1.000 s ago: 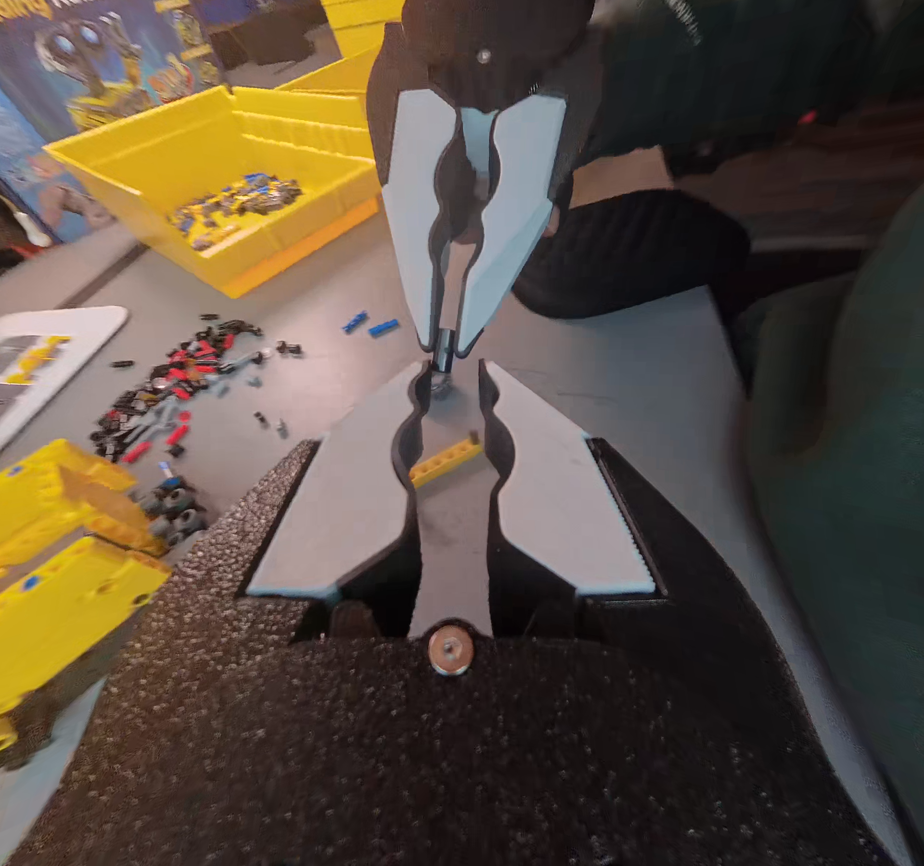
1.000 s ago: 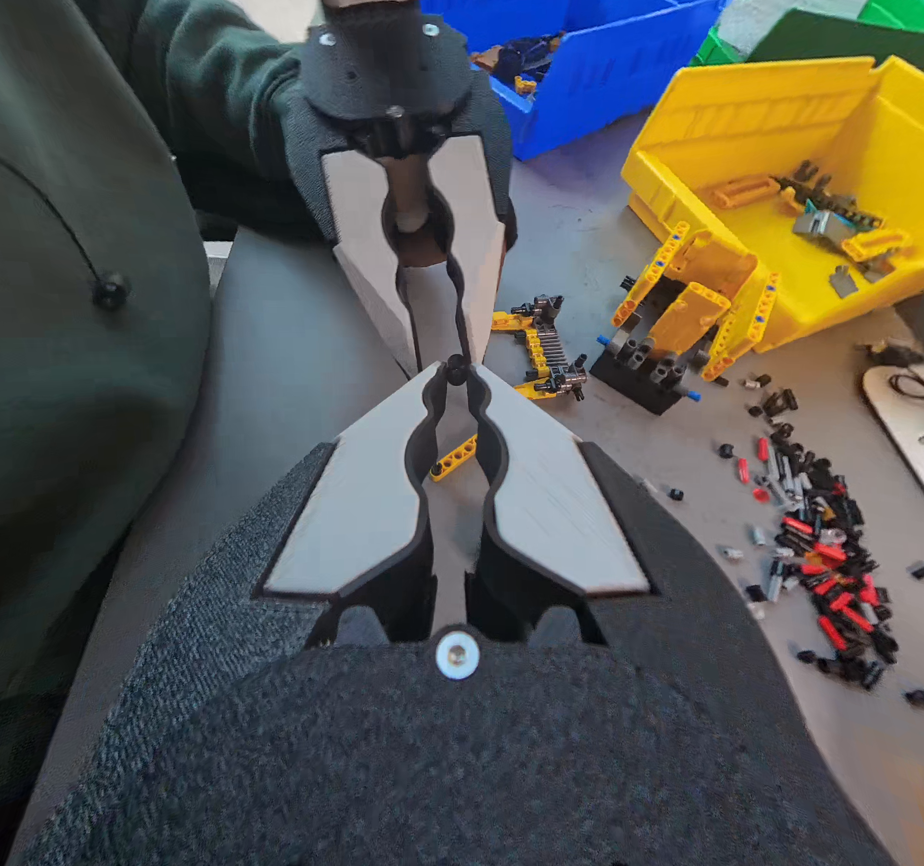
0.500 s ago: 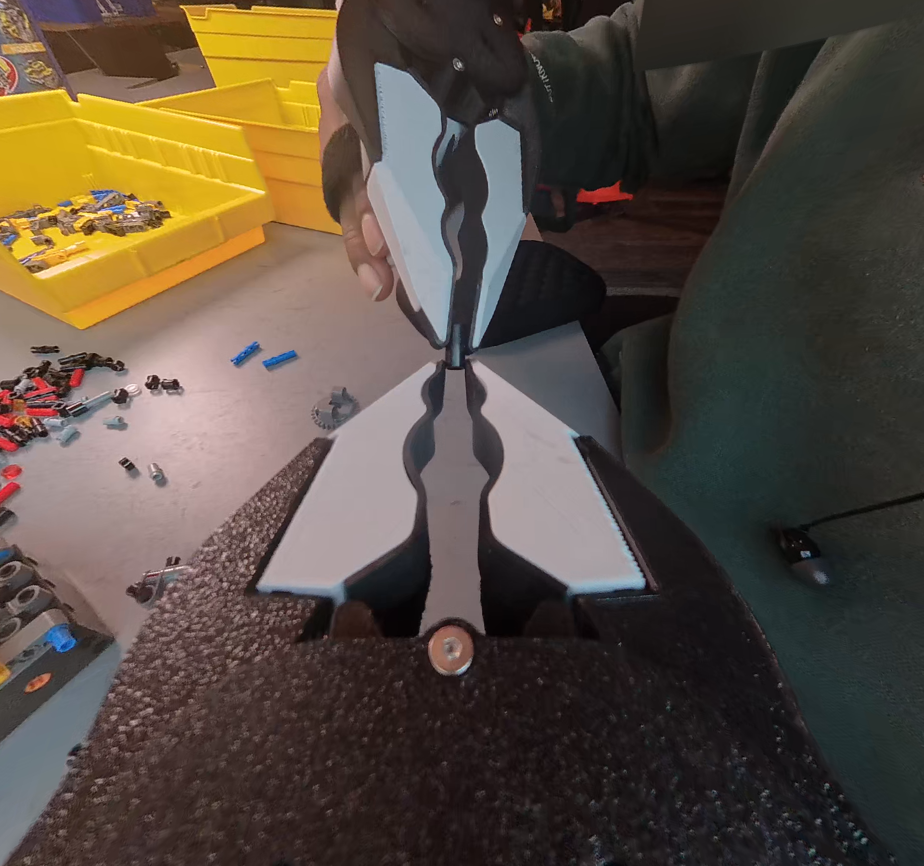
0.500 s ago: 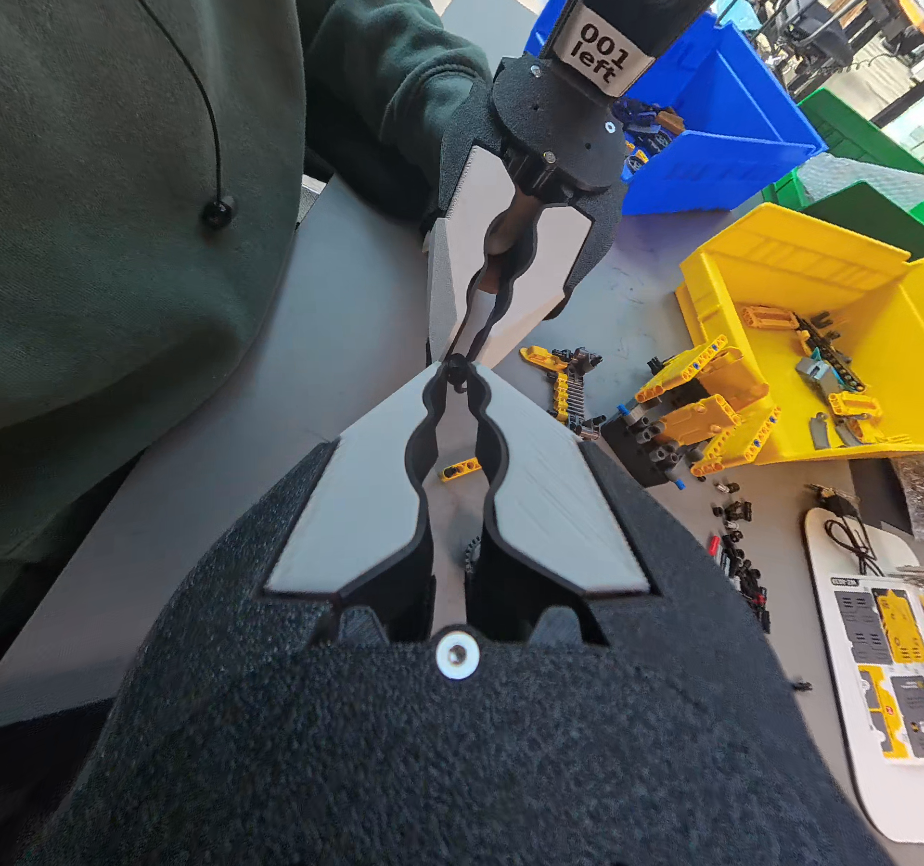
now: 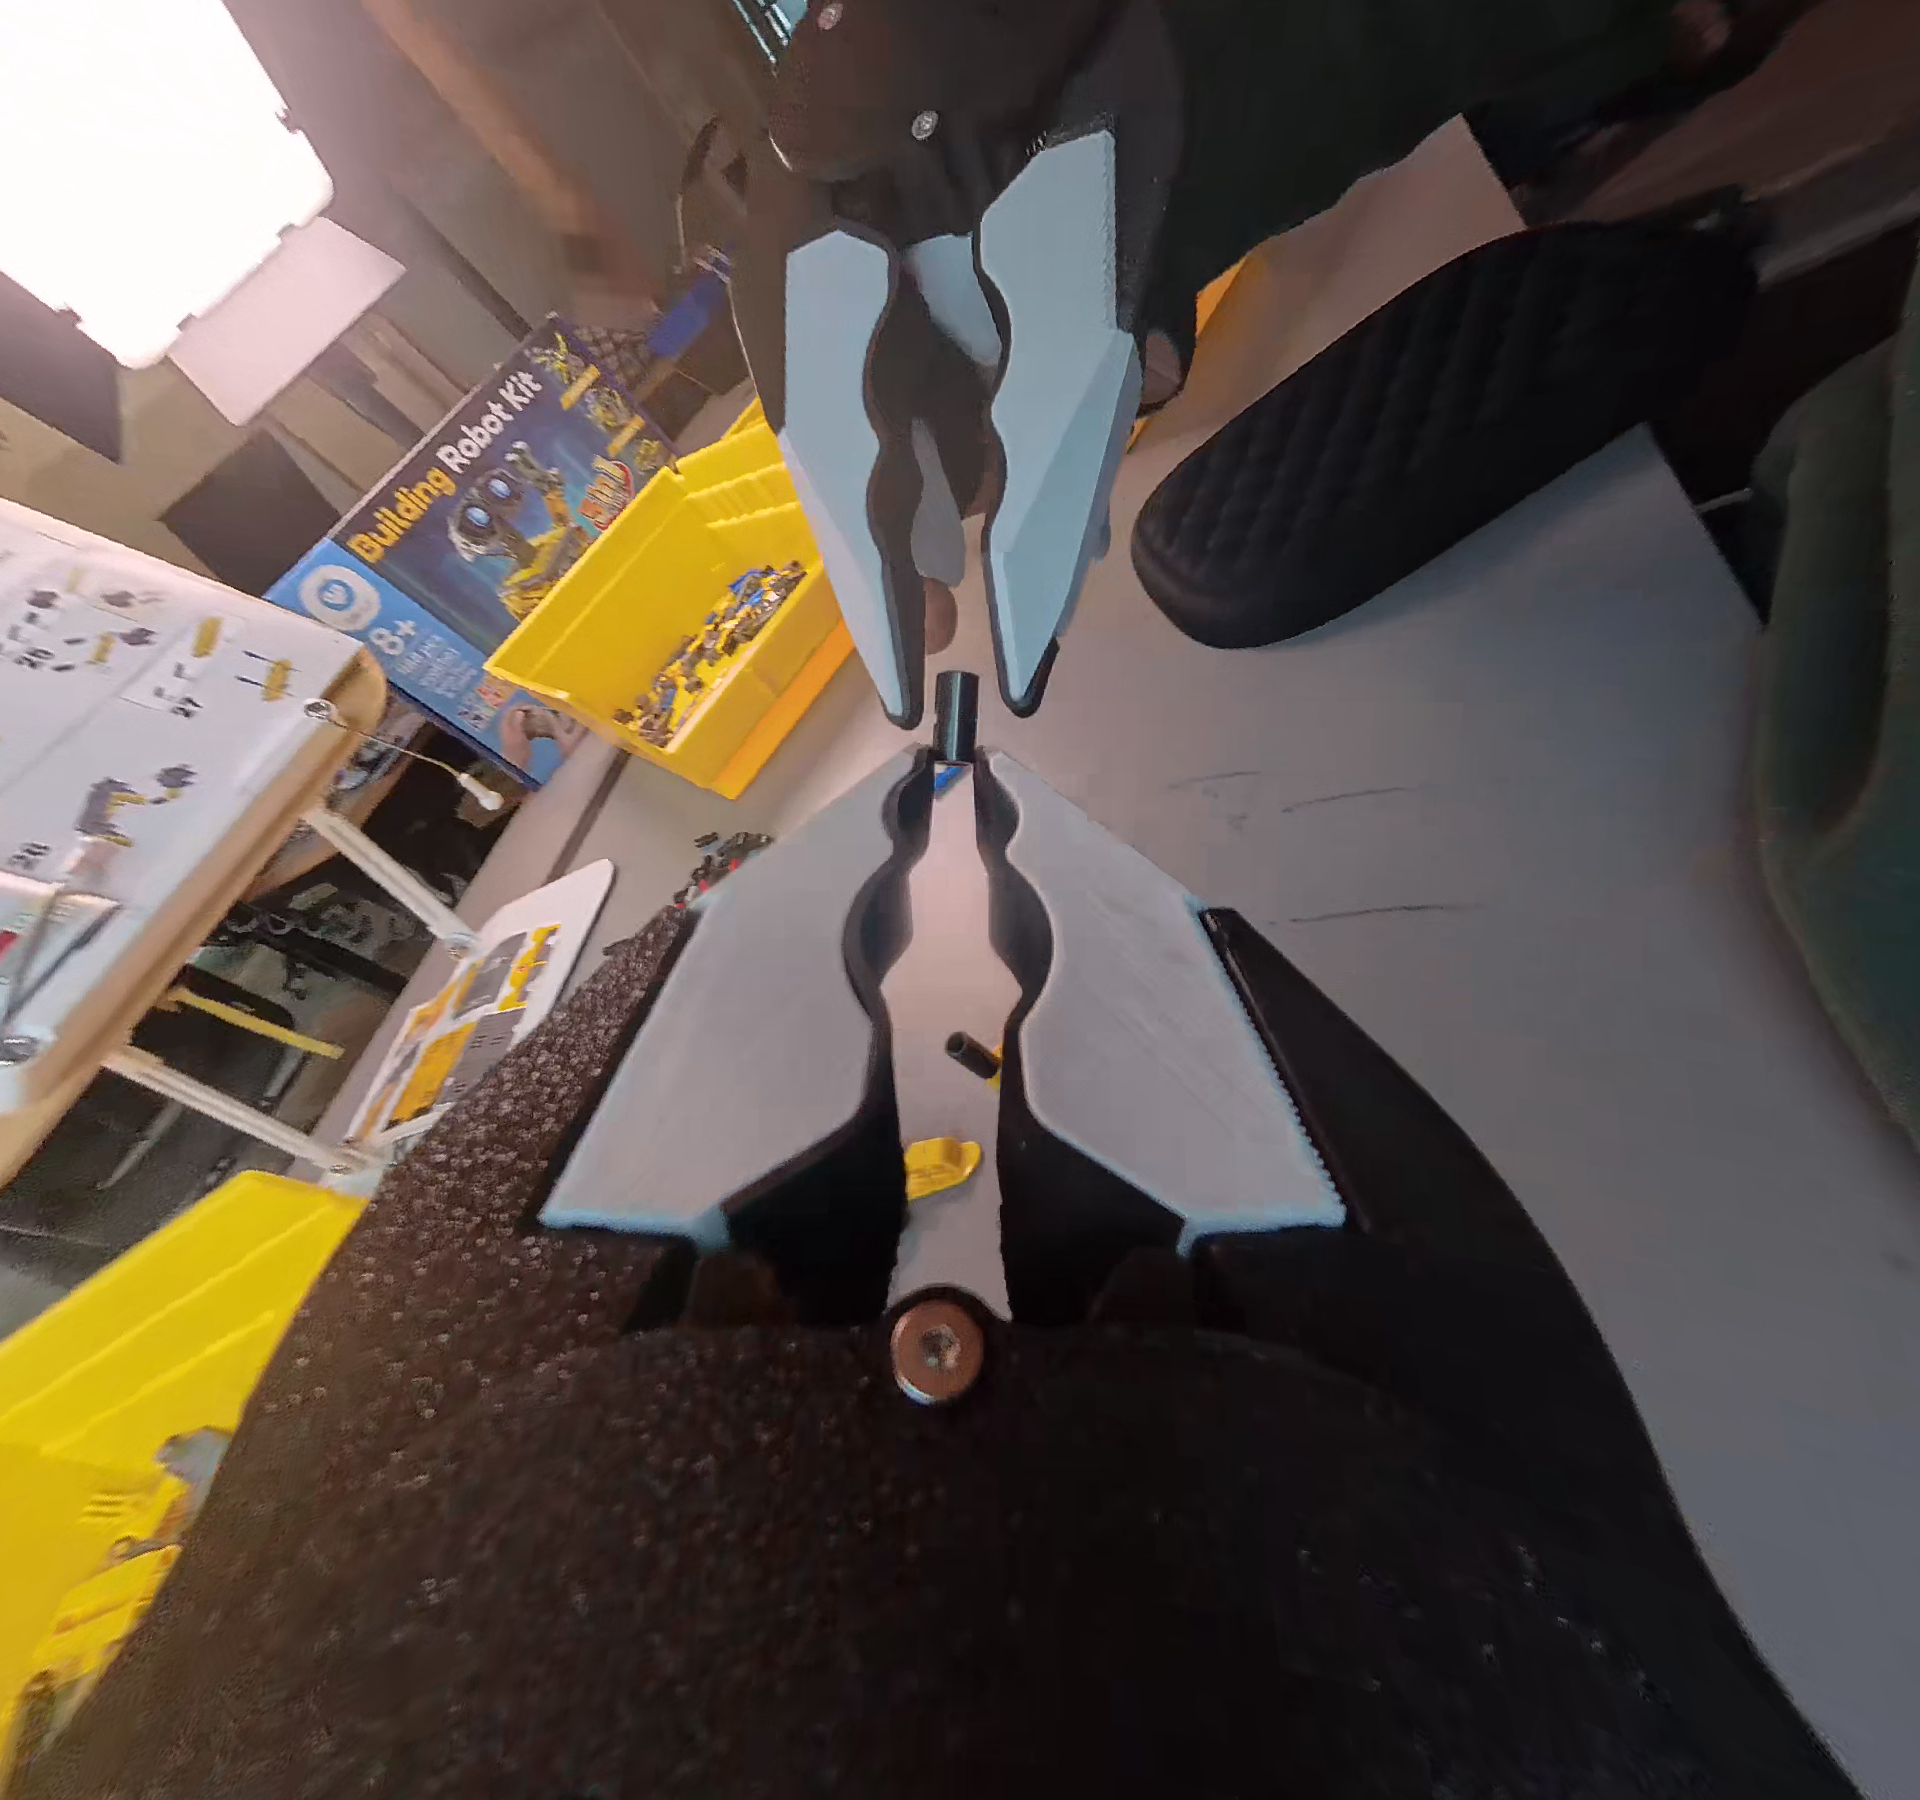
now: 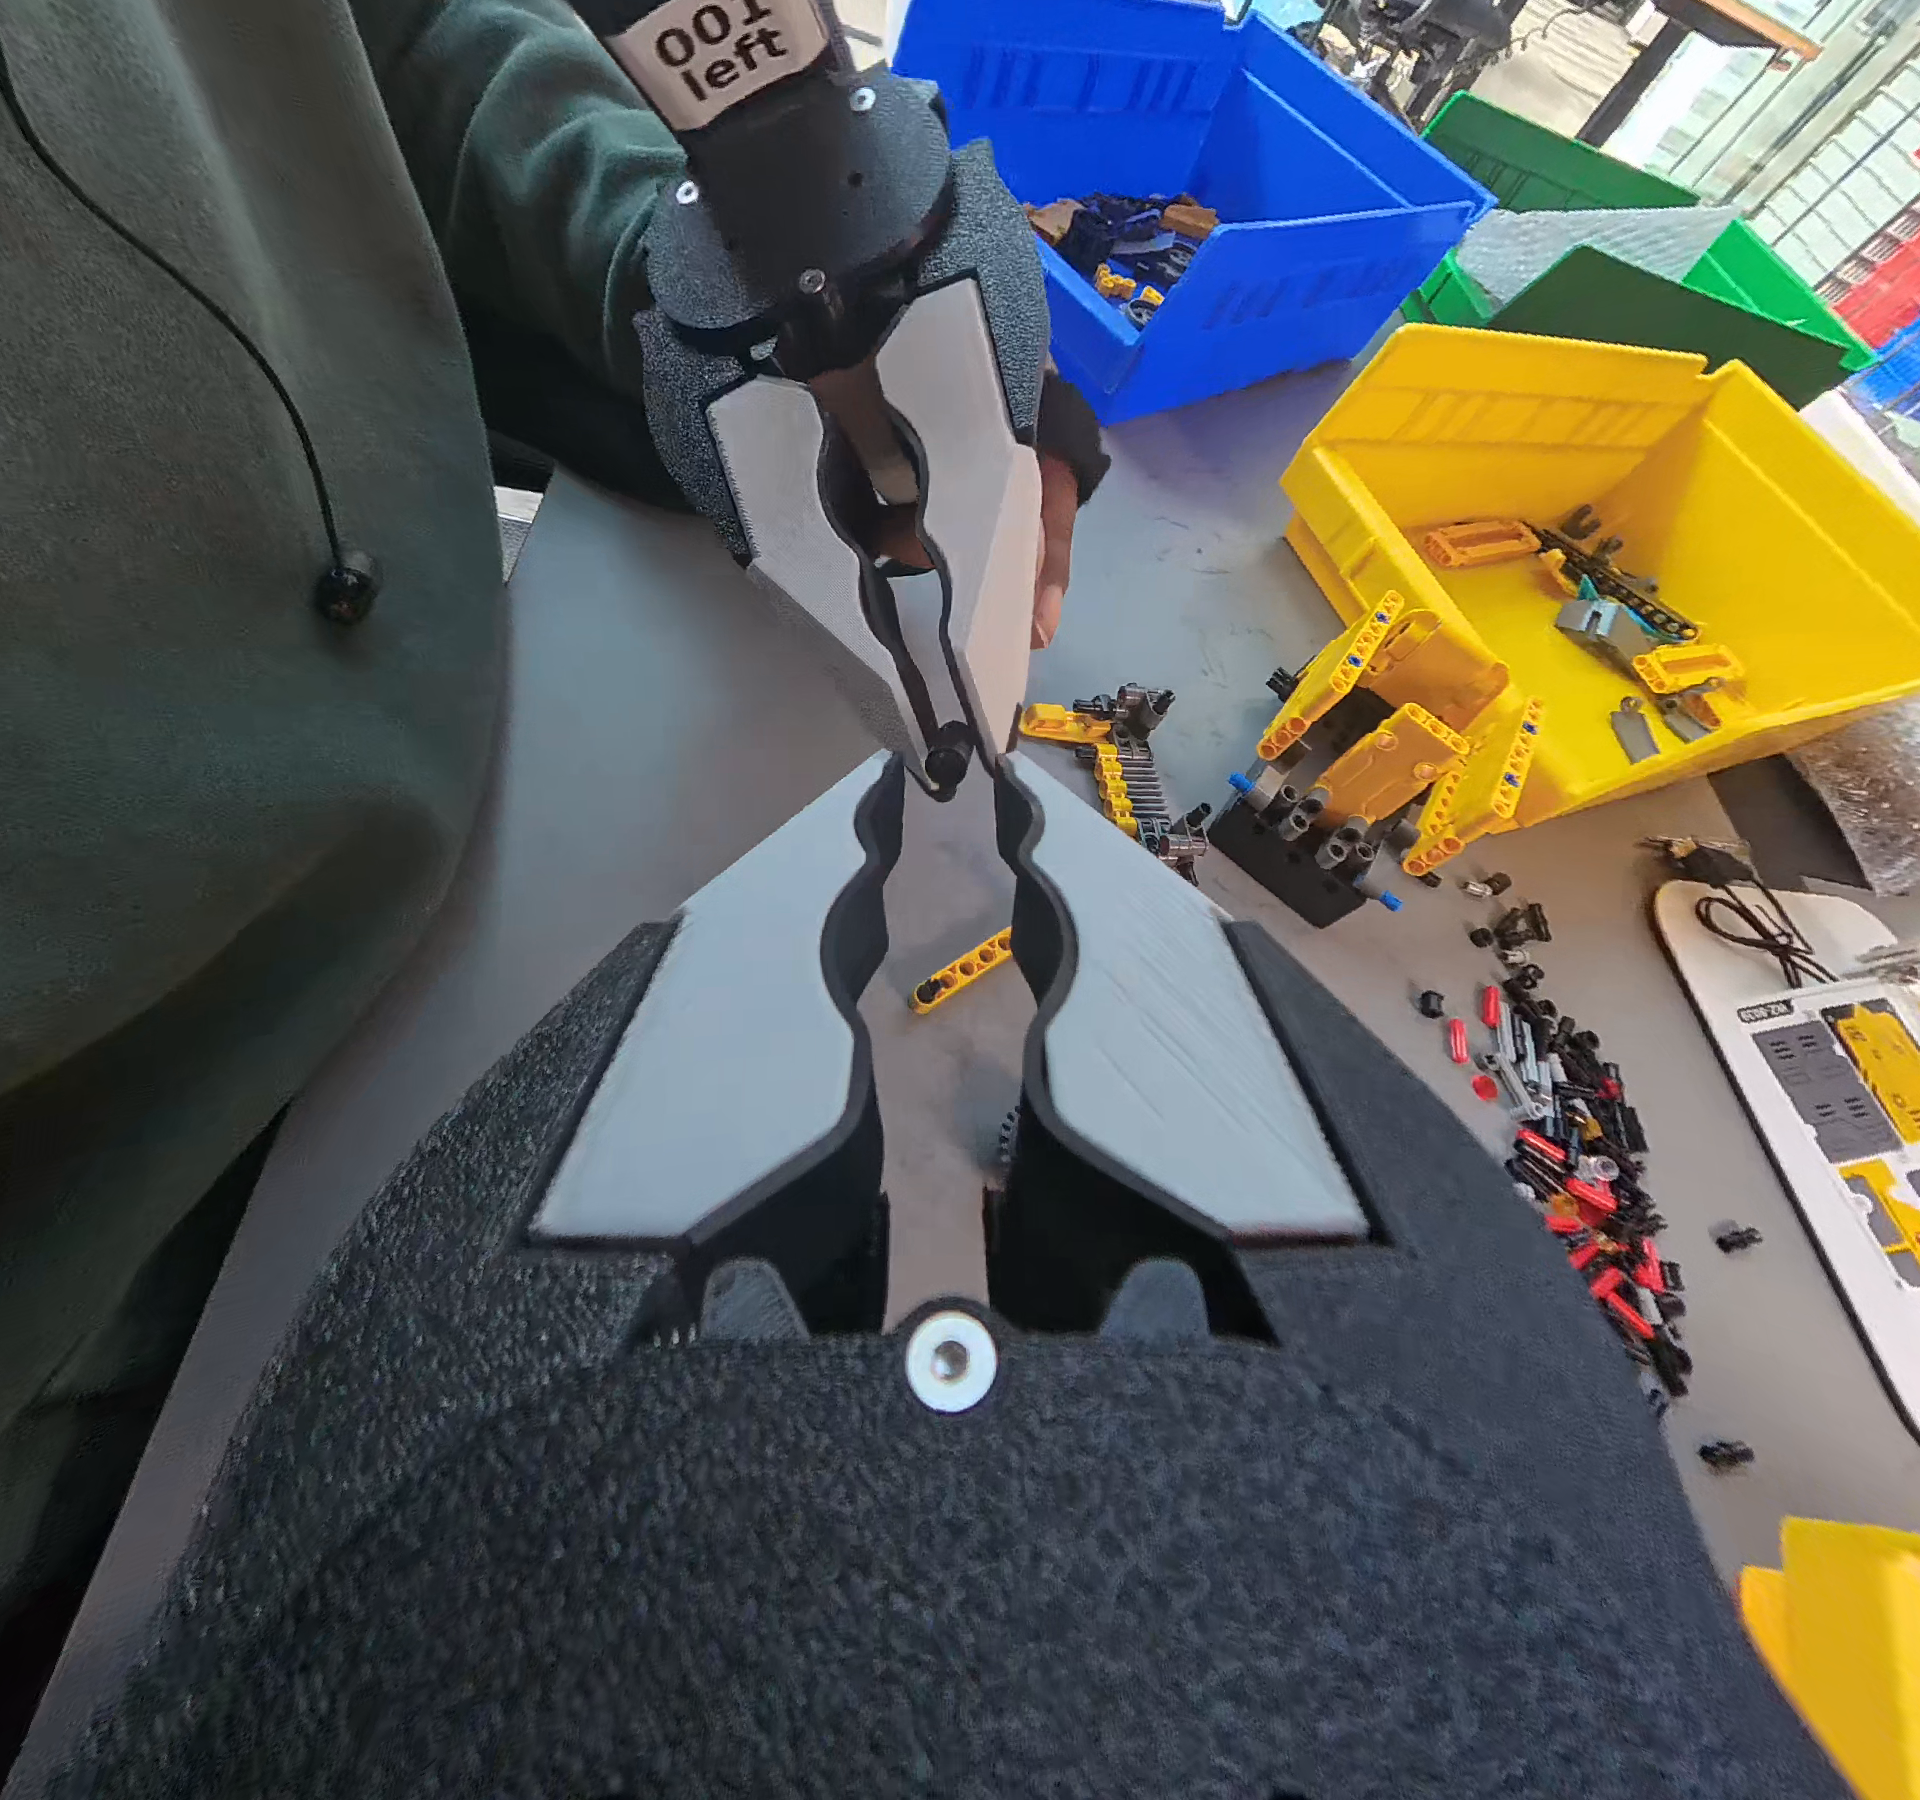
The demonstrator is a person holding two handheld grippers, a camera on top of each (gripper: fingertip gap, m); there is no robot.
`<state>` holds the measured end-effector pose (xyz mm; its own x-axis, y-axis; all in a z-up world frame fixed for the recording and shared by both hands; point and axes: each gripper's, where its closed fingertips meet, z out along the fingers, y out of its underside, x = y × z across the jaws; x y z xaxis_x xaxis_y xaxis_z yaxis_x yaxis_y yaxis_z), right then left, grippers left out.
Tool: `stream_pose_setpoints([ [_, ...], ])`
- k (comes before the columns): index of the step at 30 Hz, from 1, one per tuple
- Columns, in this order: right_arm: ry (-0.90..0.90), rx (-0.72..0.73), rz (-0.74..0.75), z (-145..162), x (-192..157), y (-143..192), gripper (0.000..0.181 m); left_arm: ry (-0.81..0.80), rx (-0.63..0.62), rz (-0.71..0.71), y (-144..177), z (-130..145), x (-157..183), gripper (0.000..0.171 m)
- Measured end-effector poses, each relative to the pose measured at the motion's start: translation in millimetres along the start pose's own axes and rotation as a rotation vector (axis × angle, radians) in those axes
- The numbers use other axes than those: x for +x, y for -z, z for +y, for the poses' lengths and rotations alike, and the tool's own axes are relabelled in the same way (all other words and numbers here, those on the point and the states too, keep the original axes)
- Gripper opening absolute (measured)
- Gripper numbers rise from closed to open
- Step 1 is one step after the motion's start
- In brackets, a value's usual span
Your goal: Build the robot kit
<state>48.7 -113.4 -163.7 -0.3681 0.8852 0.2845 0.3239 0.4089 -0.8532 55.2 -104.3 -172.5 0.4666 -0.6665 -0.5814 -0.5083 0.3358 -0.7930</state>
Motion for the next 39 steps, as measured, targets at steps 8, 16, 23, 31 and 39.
stream_pose_setpoints([
  [8,-0.002,0.014,0.066,-3,0,2,0.007,-0.055,-0.006,-0.038,-2,0,-1,0.006],
  [16,-0.020,0.006,0.090,0,4,-1,0.007,-0.035,-0.006,-0.046,-2,1,-4,0.007],
  [23,-0.049,-0.016,0.078,5,6,-3,0.006,0.020,-0.019,-0.012,-5,6,-2,0.007],
  [31,-0.140,-0.169,0.017,41,9,9,0.006,0.350,-0.297,0.290,-2,74,2,0.038],
  [39,-0.155,-0.304,-0.140,69,-22,-9,0.006,0.284,-0.479,0.562,-17,103,19,0.039],
])
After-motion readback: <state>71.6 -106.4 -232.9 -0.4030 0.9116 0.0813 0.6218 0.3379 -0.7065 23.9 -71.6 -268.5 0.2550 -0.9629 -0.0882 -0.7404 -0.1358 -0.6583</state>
